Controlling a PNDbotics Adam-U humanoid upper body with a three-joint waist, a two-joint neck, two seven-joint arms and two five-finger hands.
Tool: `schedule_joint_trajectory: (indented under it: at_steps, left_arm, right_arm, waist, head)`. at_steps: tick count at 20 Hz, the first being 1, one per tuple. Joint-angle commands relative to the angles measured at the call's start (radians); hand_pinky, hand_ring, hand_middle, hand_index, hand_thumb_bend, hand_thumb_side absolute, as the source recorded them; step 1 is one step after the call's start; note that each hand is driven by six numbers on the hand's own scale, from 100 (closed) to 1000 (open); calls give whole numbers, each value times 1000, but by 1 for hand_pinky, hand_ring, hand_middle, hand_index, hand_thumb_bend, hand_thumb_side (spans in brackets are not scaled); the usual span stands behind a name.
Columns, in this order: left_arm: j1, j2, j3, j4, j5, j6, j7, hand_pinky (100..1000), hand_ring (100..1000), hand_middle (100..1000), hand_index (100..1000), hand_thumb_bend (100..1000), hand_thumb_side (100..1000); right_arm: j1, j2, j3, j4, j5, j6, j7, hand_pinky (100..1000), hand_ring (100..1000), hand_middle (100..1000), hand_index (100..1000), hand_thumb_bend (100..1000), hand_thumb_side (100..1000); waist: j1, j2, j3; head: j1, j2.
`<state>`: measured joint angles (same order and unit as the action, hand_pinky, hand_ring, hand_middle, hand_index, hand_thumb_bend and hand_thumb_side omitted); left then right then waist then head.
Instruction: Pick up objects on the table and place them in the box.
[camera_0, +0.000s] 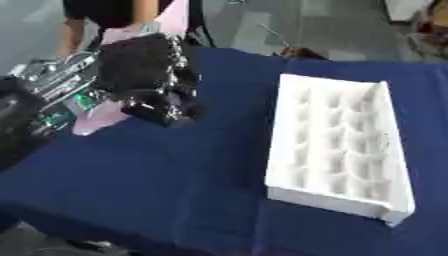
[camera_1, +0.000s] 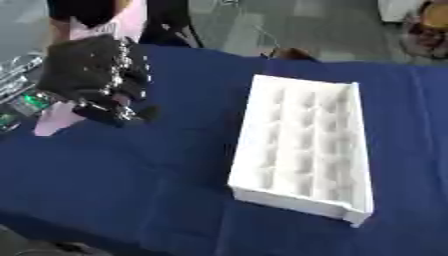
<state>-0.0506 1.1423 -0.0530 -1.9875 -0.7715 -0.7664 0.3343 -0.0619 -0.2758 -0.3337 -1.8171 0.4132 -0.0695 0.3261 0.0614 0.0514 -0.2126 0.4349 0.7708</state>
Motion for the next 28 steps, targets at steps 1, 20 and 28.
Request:
schedule_joint_trajectory:
  at_steps: [1, 20, 28]
  left_arm:
    - [-41, 43, -21, -13, 46, -30, -57, 100, 100, 100, 100, 100, 215]
    - [-215, 16, -100, -13, 184, -106, -168, 100, 100, 100, 100, 100, 227]
    - [-546, -115, -261, -13, 420, -140, -368, 100, 100, 100, 100, 100, 253]
  right_arm:
    - [-4, -25, -4, -13, 2, 1, 3, 581, 674, 798, 947, 100, 757]
    - [-8, -29, 3, -12, -1, -4, 12, 583, 674, 798, 947, 100, 751]
    - [-13, -27, 19, -5, -10, -16, 27, 584, 675, 799, 947, 100, 753]
  waist:
    - [0, -7, -4]
    - [-2, -13, -13]
    - [-10, -10, -28]
  head:
    - [-6, -1]
    - [-1, -1]
    - [28, -1]
